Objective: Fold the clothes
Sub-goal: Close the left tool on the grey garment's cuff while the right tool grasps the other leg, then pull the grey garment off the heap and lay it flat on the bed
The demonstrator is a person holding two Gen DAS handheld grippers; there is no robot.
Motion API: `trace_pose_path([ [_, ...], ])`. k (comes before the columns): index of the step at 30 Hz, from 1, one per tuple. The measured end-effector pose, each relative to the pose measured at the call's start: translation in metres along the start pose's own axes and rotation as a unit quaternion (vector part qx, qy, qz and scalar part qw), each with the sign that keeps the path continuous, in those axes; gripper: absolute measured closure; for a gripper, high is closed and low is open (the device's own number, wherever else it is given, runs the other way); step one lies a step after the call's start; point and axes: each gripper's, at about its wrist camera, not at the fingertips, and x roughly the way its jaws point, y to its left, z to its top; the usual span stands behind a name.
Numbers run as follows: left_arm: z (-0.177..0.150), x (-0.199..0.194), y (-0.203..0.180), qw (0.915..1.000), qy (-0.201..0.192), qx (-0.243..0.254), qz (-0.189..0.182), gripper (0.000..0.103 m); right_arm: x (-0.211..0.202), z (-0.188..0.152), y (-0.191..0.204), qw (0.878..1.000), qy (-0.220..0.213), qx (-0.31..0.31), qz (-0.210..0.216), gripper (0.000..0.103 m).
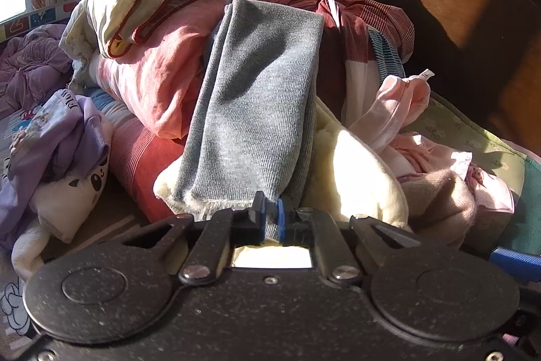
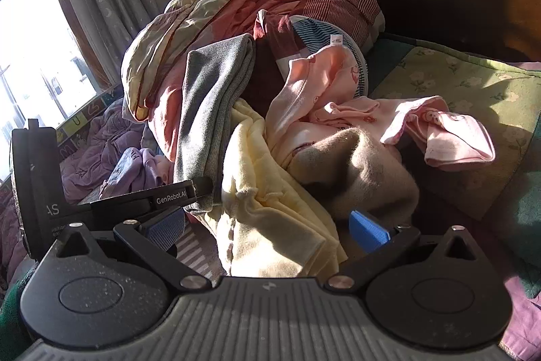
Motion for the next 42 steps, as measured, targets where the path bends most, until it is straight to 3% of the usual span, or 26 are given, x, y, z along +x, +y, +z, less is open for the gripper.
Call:
trace_pose_path([
  [10, -0.049, -0.125, 0.032, 0.9997, -0.025, -0.004, 0.003, 0.099, -0.044, -0.021, 0.025, 0.999, 0.022, 0.006, 0.029, 0.000],
  [15, -0.091, -0.205, 0.070, 0.9977, -0.033, -0.049, 0.032, 0.099, -0.075, -0.059, 0.041, 0.997, 0.053, 0.025, 0.050, 0.000],
  [19, -0.141, -0.258, 0.111, 0.9902, -0.025, -0.122, 0.063, 0.099, -0.101, -0.099, 0.056, 0.995, 0.073, 0.031, 0.067, 0.000],
  [22, -0.183, -0.289, 0.140, 0.9781, -0.020, -0.197, 0.065, 0.099, -0.119, -0.129, 0.074, 0.992, 0.093, 0.022, 0.084, 0.000],
  [29, -0.278, -0.360, 0.182, 0.9385, -0.035, -0.336, 0.073, 0.100, -0.151, -0.184, 0.098, 0.986, 0.137, 0.029, 0.095, 0.000],
  [35, -0.326, -0.420, 0.222, 0.9144, -0.064, -0.385, 0.105, 0.100, -0.171, -0.213, 0.112, 0.984, 0.154, 0.021, 0.089, 0.000],
  [42, -0.374, -0.494, 0.282, 0.8839, -0.103, -0.425, 0.165, 0.100, -0.192, -0.234, 0.153, 0.979, 0.166, -0.021, 0.118, 0.000],
])
